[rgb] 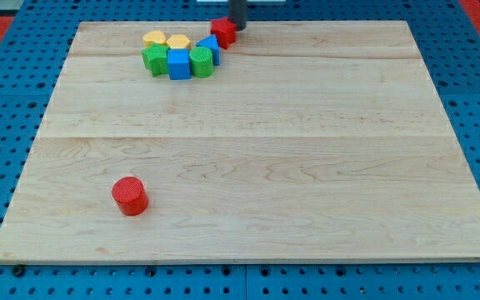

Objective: Move the red circle diagonal to the green circle

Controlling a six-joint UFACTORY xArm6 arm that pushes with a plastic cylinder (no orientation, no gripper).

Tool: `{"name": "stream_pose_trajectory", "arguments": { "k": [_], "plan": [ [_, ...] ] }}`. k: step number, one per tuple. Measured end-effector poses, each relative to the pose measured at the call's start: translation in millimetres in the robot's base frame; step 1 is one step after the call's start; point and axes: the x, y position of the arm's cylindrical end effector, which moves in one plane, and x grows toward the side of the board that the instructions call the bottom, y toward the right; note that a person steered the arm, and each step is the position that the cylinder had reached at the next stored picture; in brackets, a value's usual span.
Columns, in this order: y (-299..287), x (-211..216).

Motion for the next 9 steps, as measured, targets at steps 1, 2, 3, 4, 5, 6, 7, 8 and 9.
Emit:
{"name": "stream_pose_trajectory", "arguments": {
  "k": [1,2,3,4,5,6,7,8,9],
  "plan": [
    [-18.8,-0.1],
    [-15.0,0.1],
    [22.7,14.5],
    [106.4,115.9],
    [85.3,260.2],
    [3.4,355.9],
    [-102.9,372.9],
    [-142.8,325.3],
    [-169.0,278.0]
  ]
}}
